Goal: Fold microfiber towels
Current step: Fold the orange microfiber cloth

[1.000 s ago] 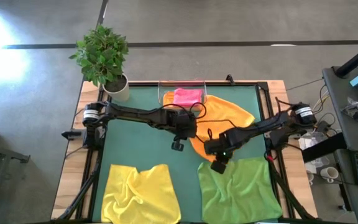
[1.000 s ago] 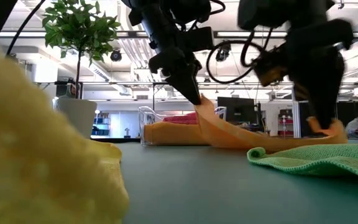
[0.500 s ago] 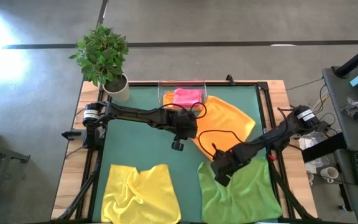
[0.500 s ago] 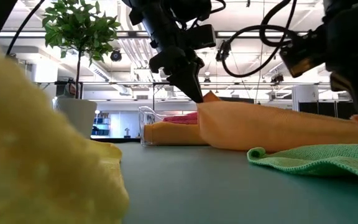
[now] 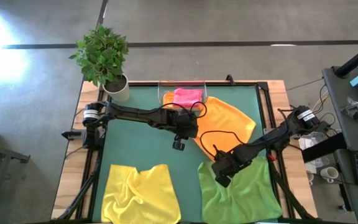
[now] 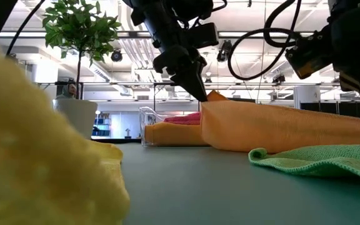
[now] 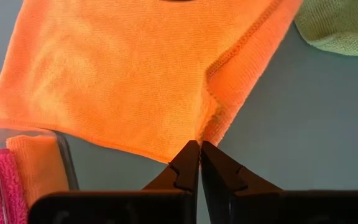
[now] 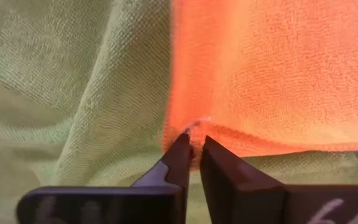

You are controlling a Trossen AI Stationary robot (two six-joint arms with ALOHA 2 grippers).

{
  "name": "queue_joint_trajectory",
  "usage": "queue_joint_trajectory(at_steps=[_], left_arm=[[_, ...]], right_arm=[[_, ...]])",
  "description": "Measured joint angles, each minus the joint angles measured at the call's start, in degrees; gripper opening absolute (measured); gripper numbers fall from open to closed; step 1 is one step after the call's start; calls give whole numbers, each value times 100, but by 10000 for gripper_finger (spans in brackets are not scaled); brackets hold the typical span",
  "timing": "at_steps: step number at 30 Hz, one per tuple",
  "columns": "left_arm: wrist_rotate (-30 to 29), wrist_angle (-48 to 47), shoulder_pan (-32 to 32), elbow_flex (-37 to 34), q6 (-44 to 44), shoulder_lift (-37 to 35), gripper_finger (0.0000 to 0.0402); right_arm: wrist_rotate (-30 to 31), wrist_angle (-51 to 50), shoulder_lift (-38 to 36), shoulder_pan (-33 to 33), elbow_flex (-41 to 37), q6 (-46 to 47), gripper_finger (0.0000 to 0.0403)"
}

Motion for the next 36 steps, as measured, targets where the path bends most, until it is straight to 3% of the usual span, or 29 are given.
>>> queue_joint_trajectory(at_steps=[10, 15, 24, 27, 32, 36], left_arm=[[0, -12, 2, 0, 2, 0, 0], [0, -13, 2, -1, 2, 0, 0], [0, -12, 2, -1, -5, 0, 0], [0, -12, 2, 0, -9, 0, 0], [0, -11, 2, -1, -17, 0, 0], [-4, -13, 2, 0, -44, 0, 0]], right_arm=[[13, -42, -18, -57, 82, -191, 140], [90, -125, -276, -52, 167, -348, 173], [1684, -286, -1487, 731, -132, -165, 178], [1970, -282, -1636, 934, -258, -822, 178], [1891, -275, -1515, 984, -411, -2504, 178], [1762, -260, -1282, 982, -434, -3206, 178]])
